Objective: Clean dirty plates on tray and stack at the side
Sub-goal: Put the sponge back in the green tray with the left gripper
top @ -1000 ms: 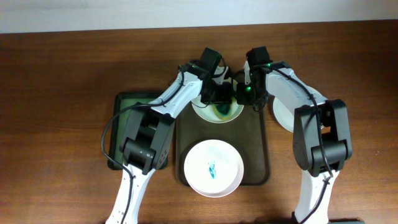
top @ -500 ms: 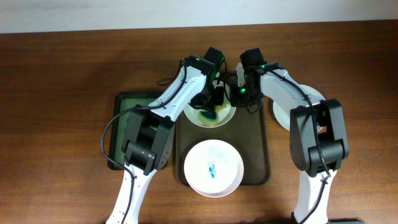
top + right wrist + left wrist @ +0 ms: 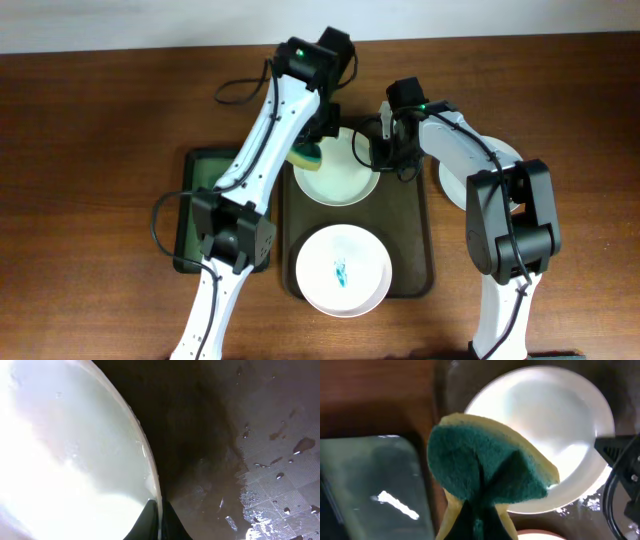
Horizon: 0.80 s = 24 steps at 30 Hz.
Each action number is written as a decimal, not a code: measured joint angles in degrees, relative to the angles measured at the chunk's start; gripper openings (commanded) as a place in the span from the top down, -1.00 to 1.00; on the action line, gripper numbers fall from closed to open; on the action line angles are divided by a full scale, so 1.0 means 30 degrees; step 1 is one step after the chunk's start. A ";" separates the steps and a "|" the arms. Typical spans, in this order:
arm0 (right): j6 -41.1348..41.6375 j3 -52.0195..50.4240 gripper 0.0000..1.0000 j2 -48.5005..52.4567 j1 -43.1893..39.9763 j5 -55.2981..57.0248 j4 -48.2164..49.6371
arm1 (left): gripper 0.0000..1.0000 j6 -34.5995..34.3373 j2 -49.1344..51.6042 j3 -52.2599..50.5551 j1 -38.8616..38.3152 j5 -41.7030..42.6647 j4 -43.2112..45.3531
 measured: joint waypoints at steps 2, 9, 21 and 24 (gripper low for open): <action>-0.0022 0.0000 0.92 0.0000 0.0000 0.0007 -0.0015 | 1.00 0.0736 0.0000 0.0605 0.0007 -0.0721 -0.0277; -0.0029 0.0007 0.92 0.0000 0.0000 -0.0007 -0.0415 | 1.00 0.2863 -0.6186 -0.6528 0.1719 -0.1275 -0.0189; -0.0044 0.0007 0.92 0.0000 0.0000 -0.0007 -0.0444 | 0.57 0.1698 -0.9209 -2.4582 0.7468 0.1639 1.3916; -0.0036 0.0007 0.92 -0.0007 0.0000 -0.0007 -0.0634 | -0.73 0.1508 -0.9216 -2.4589 0.7468 0.1858 1.3770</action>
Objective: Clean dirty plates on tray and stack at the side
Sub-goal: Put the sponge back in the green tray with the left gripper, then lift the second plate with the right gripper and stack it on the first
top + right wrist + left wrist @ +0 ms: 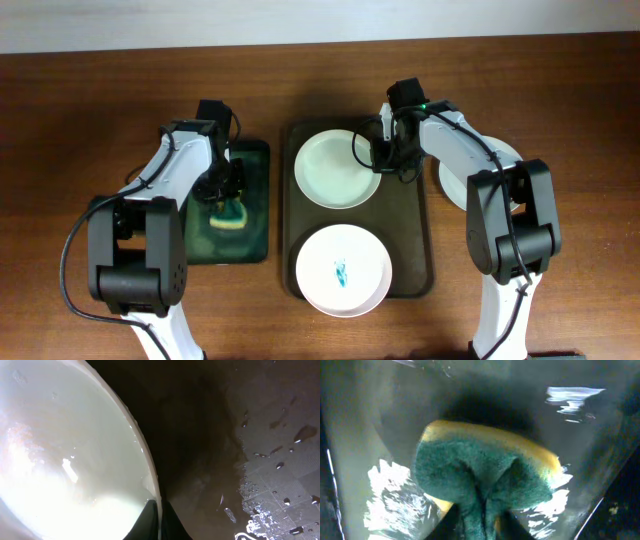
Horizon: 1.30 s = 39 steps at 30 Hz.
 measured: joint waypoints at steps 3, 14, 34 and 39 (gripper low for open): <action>0.0000 -0.0022 0.92 -0.0430 0.0000 0.0313 -0.0466 | -0.99 -0.0051 0.0000 0.0000 -0.0015 0.0568 -0.0539; -0.0437 -0.0080 0.92 -0.7533 -0.0168 0.5676 -0.1479 | -0.99 -0.0029 -0.2929 0.0211 -0.0015 0.1137 -0.2885; -0.0641 -0.0080 0.92 -0.7614 0.6506 1.9271 -0.2397 | -0.99 -0.0029 -0.2929 0.0211 -0.0015 0.1137 -0.2885; -0.0648 -0.0080 0.92 -0.7606 0.8298 2.2447 -0.2601 | -0.99 -0.0022 -0.2929 0.0211 -0.0015 0.1137 -0.2885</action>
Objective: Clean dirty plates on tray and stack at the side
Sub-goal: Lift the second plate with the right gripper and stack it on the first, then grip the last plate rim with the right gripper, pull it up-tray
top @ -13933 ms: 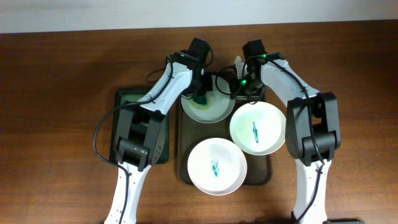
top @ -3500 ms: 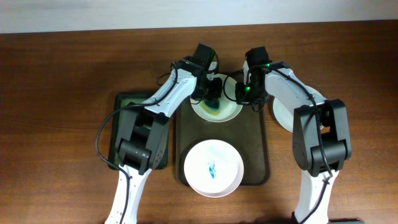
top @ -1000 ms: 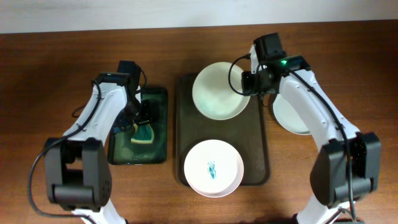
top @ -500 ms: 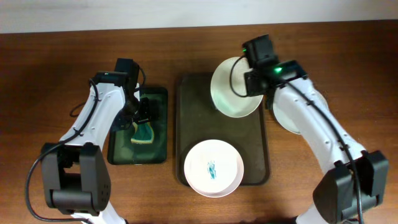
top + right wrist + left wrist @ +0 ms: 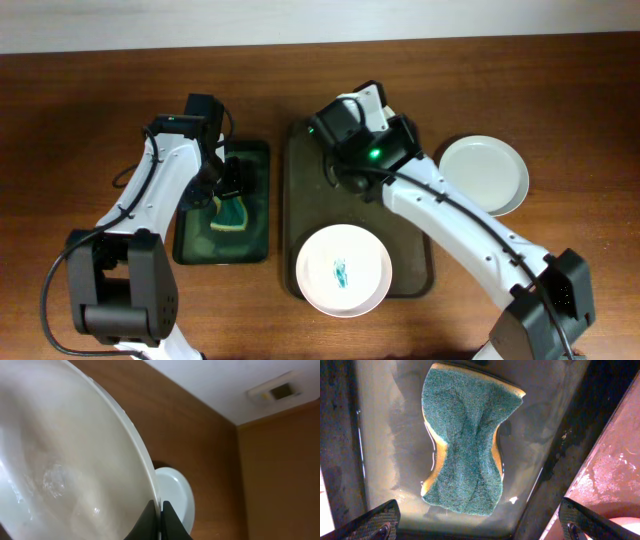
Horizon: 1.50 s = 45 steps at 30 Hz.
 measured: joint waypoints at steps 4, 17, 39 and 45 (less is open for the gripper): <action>-0.0007 0.0000 0.92 -0.0007 0.0634 0.1800 0.0233 | -0.99 0.0000 0.0000 0.0000 0.0000 0.0000 0.0000; -0.2980 -0.0015 0.92 -0.0007 0.0634 0.2623 0.1887 | -0.99 -0.0007 0.0000 0.0000 0.0000 0.0000 0.0000; 0.2288 -0.0109 0.10 0.3271 -2.2003 -2.1311 -0.2943 | -0.99 0.0000 0.0000 0.0015 0.0000 0.0007 0.0000; -0.2055 -0.0168 -0.08 0.2674 -1.7529 -2.6767 -0.6127 | -0.99 0.0000 0.0000 0.0015 0.0000 0.0007 0.0000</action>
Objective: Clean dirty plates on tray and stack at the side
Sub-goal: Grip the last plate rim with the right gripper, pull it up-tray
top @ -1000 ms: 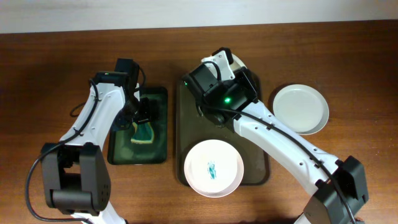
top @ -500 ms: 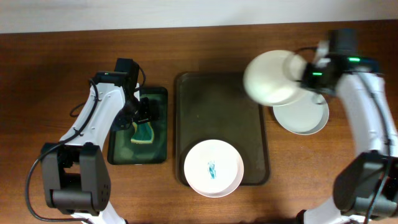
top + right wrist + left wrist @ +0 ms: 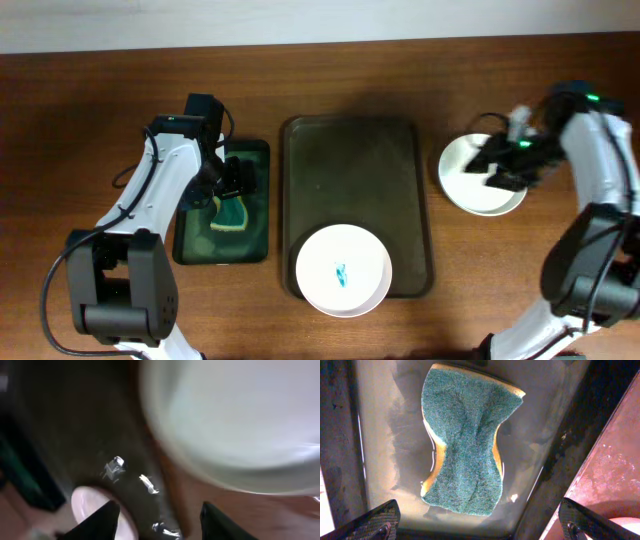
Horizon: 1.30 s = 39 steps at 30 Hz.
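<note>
A white plate with a blue smear (image 3: 343, 270) lies at the near end of the dark tray (image 3: 355, 160). The clean white plates (image 3: 468, 192) sit stacked on the table to the right of the tray. My right gripper (image 3: 494, 165) hovers open over that stack; its blurred wrist view shows the stack's top plate (image 3: 240, 420), its empty open gripper (image 3: 160, 522) and the smeared plate (image 3: 86, 503). The green-and-yellow sponge (image 3: 465, 440) lies in the water basin (image 3: 190, 240). My left gripper (image 3: 480, 525) hangs open above the sponge (image 3: 230, 212), holding nothing.
The basin (image 3: 385, 420) stands just left of the tray, with wet patches on the tray floor. Bare wooden table (image 3: 80, 150) surrounds everything, and a pale wall edge runs along the far side.
My right gripper held a clean plate tilted above the tray's far end. That plate now rests on the stack at the right and the gripper is open. The left arm has not moved.
My left gripper first held the sponge at the far plate while the right gripped that plate's rim. Then the sponge was down in the basin, still held, then released. The right arm lifted the plate off the tray, and it now lies on the side stack.
</note>
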Each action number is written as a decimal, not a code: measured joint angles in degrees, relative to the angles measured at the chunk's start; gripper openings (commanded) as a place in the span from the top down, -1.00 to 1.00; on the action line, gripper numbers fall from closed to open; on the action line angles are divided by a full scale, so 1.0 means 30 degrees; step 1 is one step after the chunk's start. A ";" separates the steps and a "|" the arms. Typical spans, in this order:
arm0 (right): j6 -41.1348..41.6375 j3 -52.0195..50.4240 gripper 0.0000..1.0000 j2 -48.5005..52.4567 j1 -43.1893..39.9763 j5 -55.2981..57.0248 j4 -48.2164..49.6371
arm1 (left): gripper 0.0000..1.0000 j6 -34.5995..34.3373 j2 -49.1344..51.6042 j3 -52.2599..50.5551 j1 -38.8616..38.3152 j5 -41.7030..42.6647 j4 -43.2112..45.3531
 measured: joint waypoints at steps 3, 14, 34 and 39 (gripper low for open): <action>-0.0962 -0.0291 -0.08 -0.0510 0.4342 0.0663 -0.0860 | -0.99 -0.0007 0.0000 0.0000 0.0000 -0.0007 0.0000; 0.0561 -0.8138 0.92 -0.1013 1.1038 0.4073 0.6900 | -0.99 0.0000 0.0000 0.0007 0.0000 -0.0007 -0.0007; 0.1275 -0.4153 0.14 -0.0583 0.9311 0.7694 0.8488 | 0.19 0.0000 -0.0073 -0.4095 -0.0415 -0.1195 0.7847; 0.1712 -0.4153 0.14 -0.0583 0.9311 0.7686 0.8313 | 1.00 0.0015 -0.0823 -0.7329 -0.0350 -0.1967 1.1759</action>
